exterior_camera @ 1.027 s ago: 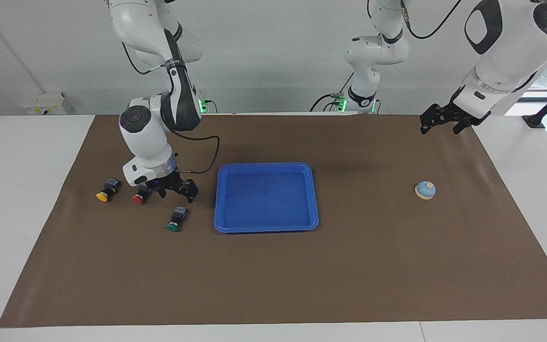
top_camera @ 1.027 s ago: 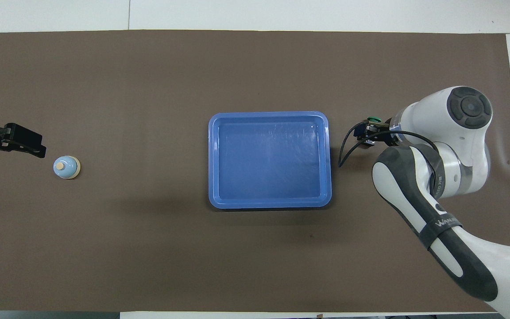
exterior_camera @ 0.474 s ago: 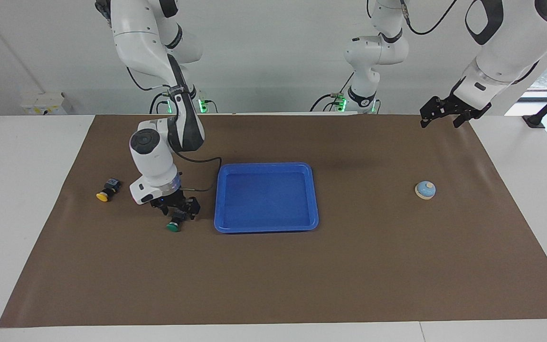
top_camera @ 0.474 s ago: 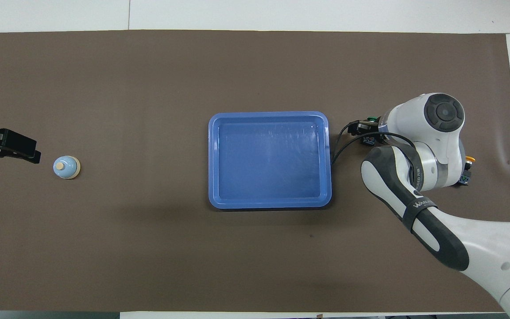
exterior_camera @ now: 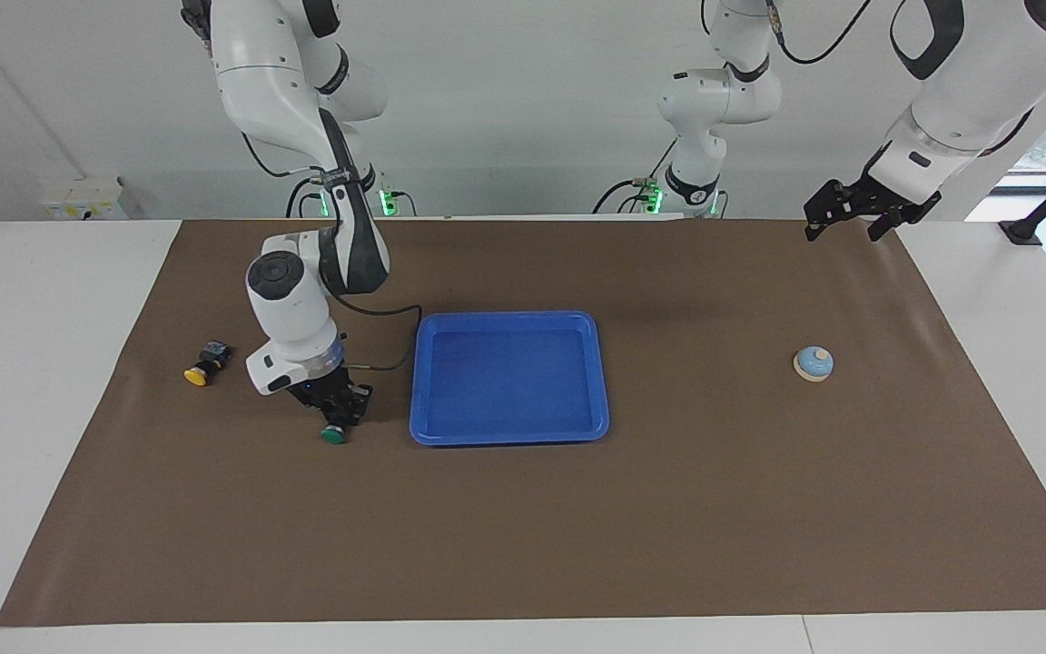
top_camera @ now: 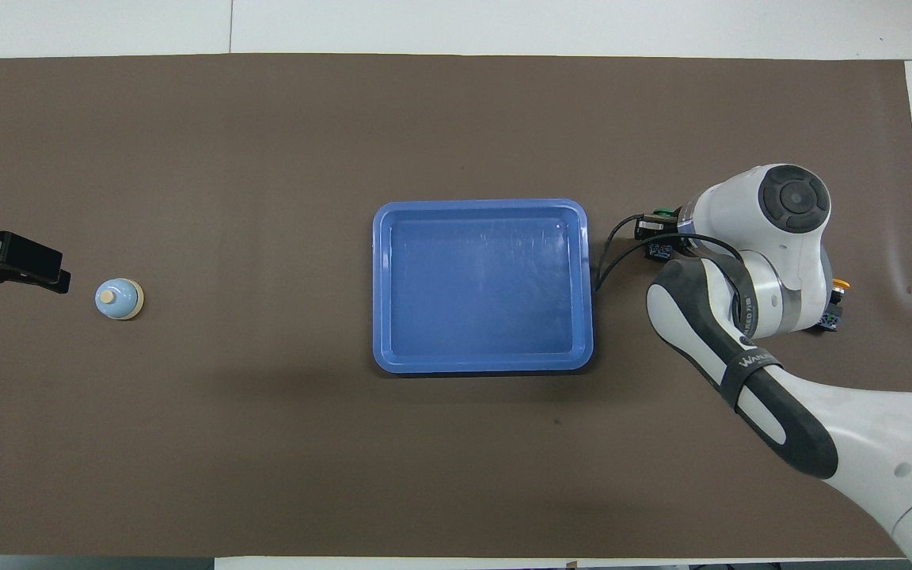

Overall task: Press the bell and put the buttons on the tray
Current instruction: 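Grasp the green-capped button with the right gripper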

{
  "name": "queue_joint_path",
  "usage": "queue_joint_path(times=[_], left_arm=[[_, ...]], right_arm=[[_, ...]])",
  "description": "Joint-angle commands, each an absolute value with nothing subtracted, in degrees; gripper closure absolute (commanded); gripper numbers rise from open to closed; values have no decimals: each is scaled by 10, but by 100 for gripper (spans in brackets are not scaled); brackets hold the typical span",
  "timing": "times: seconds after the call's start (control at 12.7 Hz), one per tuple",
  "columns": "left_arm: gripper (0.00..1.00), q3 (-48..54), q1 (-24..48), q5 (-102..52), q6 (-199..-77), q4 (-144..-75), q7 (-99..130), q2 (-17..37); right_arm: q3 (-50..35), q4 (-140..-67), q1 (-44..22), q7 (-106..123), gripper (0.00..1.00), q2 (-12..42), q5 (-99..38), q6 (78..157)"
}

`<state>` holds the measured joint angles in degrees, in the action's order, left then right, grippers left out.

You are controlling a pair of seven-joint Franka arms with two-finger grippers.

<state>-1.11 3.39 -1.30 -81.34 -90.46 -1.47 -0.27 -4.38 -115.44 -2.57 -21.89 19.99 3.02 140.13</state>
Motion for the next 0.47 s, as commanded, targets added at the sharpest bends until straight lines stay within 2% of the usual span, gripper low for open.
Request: queue_joint_path(times=[0.0, 0.24, 0.4], left_arm=[[0, -9, 29, -18, -823, -921, -8, -11], [0, -9, 35, -14, -820, -912, -8, -7], [0, -9, 36, -13, -824, -915, -9, -8]], right_arm=[[-48, -1118, -25, -227, 100, 204, 38, 1344], [-48, -1005, -60, -226, 100, 205, 32, 1191], [-48, -950, -96, -233, 100, 206, 28, 1132]])
